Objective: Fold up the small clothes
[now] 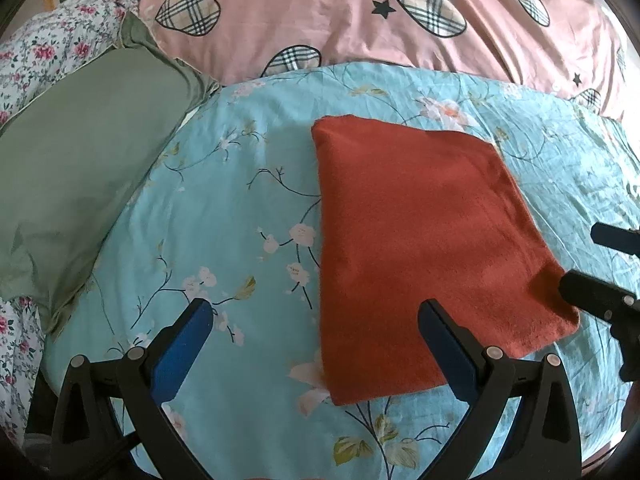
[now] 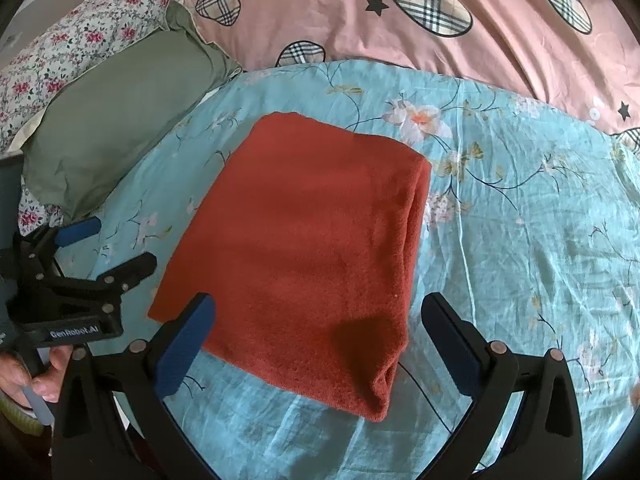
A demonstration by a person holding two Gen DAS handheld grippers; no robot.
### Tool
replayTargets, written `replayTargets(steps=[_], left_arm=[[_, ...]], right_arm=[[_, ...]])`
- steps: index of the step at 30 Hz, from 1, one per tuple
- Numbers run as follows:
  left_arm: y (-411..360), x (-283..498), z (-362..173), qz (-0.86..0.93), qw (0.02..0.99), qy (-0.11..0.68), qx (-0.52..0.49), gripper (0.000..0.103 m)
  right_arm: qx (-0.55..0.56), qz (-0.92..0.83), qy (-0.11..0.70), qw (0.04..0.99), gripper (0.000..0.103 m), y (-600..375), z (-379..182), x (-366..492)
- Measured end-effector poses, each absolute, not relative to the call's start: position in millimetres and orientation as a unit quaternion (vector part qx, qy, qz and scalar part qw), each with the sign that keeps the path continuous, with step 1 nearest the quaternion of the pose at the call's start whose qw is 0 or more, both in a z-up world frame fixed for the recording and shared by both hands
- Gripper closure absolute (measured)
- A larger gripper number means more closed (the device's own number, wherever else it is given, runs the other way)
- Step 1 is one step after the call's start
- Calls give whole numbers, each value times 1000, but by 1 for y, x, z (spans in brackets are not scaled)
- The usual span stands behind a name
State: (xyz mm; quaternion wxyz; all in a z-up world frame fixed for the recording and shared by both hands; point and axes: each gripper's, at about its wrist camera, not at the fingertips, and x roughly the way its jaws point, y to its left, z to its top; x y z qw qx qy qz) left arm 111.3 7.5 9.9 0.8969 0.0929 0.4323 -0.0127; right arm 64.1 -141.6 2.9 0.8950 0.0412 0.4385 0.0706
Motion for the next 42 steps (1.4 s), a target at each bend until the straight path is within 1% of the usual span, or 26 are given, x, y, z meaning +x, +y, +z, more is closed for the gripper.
replayTargets(steps=[18, 42], left_arm=[[12, 113, 22, -4, 901, 425, 85, 0], [2, 128, 18, -13, 897, 432, 93, 0]], right_arm=[[33, 79, 441, 894, 0, -139, 10, 79], [44, 63, 443, 893, 0, -154, 6, 93]])
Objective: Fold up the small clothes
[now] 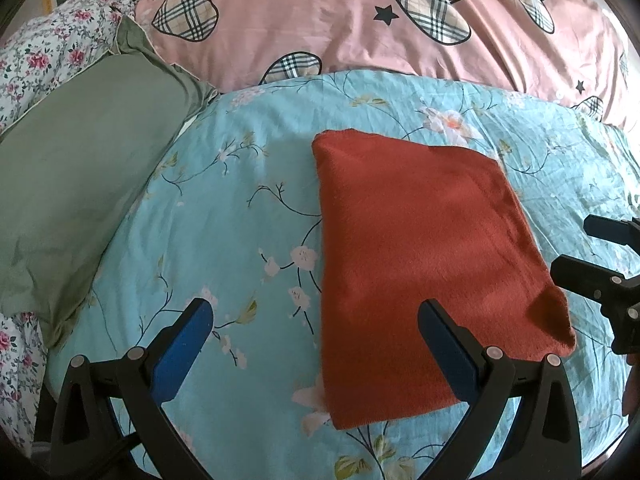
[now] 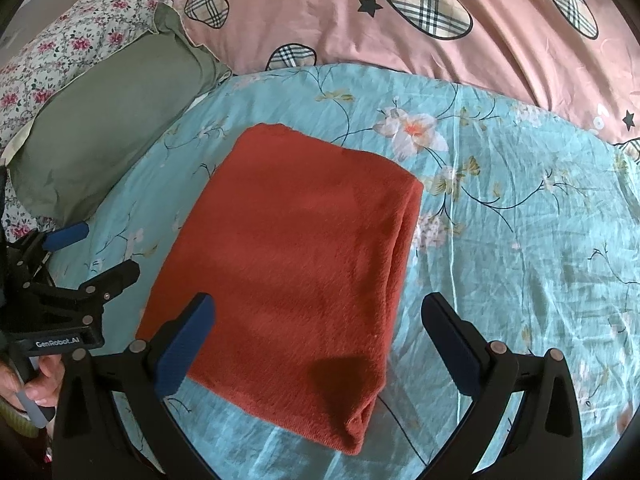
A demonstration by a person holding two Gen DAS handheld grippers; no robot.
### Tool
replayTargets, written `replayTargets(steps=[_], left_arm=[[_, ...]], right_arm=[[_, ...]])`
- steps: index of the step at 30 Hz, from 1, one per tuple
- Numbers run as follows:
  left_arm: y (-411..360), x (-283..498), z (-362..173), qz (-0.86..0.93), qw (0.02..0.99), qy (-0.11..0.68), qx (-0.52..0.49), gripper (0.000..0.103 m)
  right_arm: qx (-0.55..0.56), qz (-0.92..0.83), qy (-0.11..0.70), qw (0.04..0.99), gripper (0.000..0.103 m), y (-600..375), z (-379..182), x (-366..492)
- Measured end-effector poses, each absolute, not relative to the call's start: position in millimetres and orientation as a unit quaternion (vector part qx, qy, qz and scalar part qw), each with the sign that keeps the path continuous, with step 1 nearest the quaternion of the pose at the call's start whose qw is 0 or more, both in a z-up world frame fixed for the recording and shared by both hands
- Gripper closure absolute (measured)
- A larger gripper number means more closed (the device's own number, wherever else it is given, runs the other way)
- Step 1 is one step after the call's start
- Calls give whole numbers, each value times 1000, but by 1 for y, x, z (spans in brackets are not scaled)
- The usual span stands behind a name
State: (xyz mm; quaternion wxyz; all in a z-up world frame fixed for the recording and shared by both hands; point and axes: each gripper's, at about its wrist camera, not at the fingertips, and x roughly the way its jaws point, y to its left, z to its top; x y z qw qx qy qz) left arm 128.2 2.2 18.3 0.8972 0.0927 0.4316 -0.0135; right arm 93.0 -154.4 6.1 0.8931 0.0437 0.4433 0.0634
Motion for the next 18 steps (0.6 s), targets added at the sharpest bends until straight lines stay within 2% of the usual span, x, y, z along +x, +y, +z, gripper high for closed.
replayTargets(steps=[18], left_arm=[[2, 138, 18, -4, 900, 426, 93, 0]], right_arm=[[62, 54, 448, 890, 0, -164, 0, 92]])
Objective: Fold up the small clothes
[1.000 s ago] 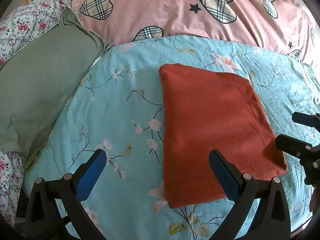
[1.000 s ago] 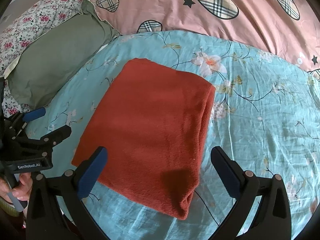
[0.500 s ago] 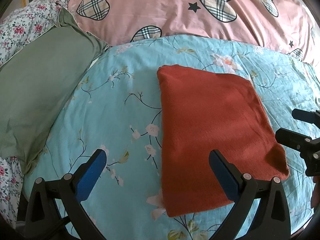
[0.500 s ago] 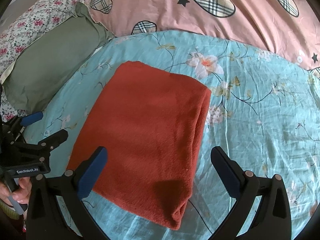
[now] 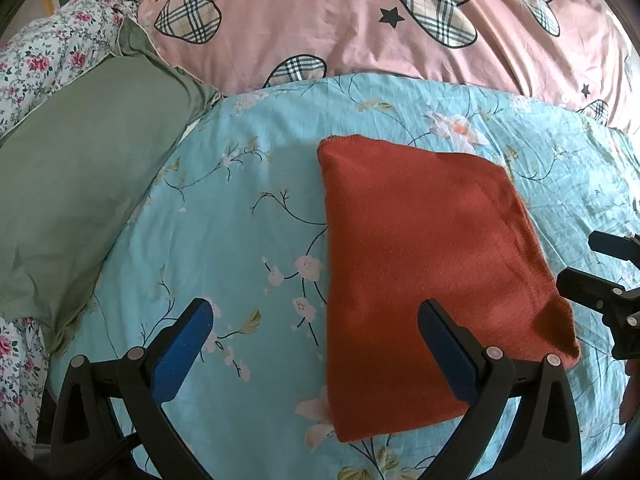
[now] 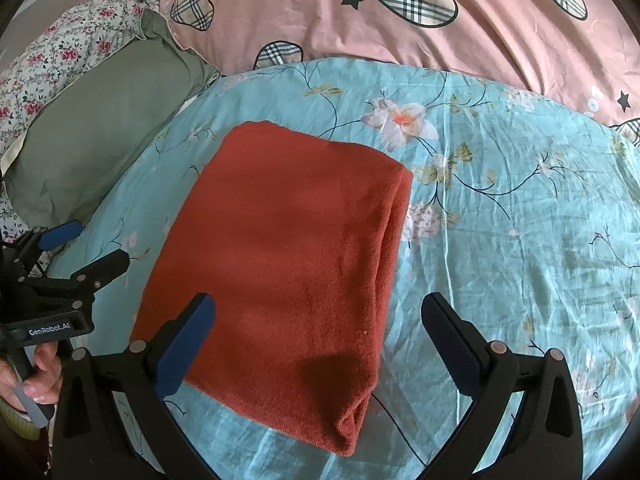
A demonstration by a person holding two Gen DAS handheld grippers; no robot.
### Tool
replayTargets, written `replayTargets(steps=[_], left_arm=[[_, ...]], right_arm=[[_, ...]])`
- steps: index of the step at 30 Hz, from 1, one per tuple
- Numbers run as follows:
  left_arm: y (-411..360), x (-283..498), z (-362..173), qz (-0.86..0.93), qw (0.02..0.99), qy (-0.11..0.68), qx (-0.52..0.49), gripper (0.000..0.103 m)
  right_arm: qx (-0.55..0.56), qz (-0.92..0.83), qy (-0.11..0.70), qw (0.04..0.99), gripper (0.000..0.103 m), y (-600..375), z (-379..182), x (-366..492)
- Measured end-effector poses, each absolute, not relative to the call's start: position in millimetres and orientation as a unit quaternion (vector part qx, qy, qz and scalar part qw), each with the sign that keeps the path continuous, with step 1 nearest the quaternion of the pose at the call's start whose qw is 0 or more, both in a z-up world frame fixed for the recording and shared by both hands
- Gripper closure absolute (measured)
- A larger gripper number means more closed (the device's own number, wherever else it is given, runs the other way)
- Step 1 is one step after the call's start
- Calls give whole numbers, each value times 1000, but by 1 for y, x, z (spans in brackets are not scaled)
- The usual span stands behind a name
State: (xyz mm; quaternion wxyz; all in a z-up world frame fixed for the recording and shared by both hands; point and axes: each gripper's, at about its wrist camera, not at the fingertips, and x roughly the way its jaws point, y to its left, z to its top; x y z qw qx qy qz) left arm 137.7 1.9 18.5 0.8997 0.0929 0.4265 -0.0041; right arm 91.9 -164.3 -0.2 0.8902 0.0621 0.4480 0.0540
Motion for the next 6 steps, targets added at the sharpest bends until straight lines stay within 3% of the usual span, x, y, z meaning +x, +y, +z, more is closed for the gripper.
replayTargets(steps=[6], left_arm=[[1, 132, 20, -4, 900, 426, 92, 0]], right_arm=[[62, 58, 452, 888, 0, -161, -4, 91]])
